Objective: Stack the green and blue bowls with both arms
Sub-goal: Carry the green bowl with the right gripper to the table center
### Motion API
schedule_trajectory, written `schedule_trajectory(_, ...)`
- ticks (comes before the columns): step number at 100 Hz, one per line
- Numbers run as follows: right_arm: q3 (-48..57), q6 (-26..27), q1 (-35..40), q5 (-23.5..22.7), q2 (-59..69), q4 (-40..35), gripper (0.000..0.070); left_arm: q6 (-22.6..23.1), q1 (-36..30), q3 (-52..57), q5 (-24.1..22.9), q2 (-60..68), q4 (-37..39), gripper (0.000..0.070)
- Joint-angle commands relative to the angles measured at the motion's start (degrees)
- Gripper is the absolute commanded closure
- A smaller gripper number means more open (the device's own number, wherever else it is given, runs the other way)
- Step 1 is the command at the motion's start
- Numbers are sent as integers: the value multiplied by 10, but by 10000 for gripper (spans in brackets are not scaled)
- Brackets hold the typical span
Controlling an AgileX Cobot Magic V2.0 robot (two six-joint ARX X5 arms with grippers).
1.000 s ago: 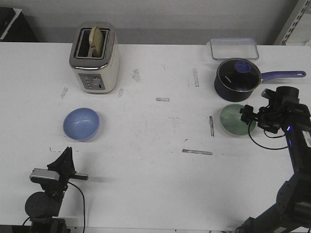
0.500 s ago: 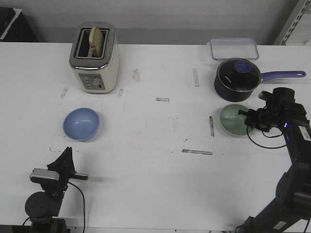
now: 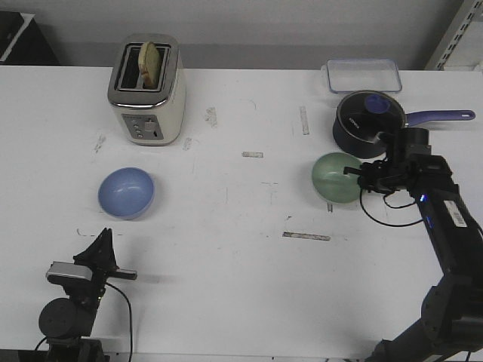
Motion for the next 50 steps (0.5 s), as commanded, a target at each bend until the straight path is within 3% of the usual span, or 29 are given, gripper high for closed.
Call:
schedule_trajectory(1,11,46,30,-3,6,6,695,1,1,-12,-1,-1,8,699)
schedule_trajectory(28,11,140,174,-1,11,66,695,1,1,-12,-1,-1,8,699)
schedule_trajectory(50,11,181,251,15,38,103,695,1,1,-12,-1,-1,8,699)
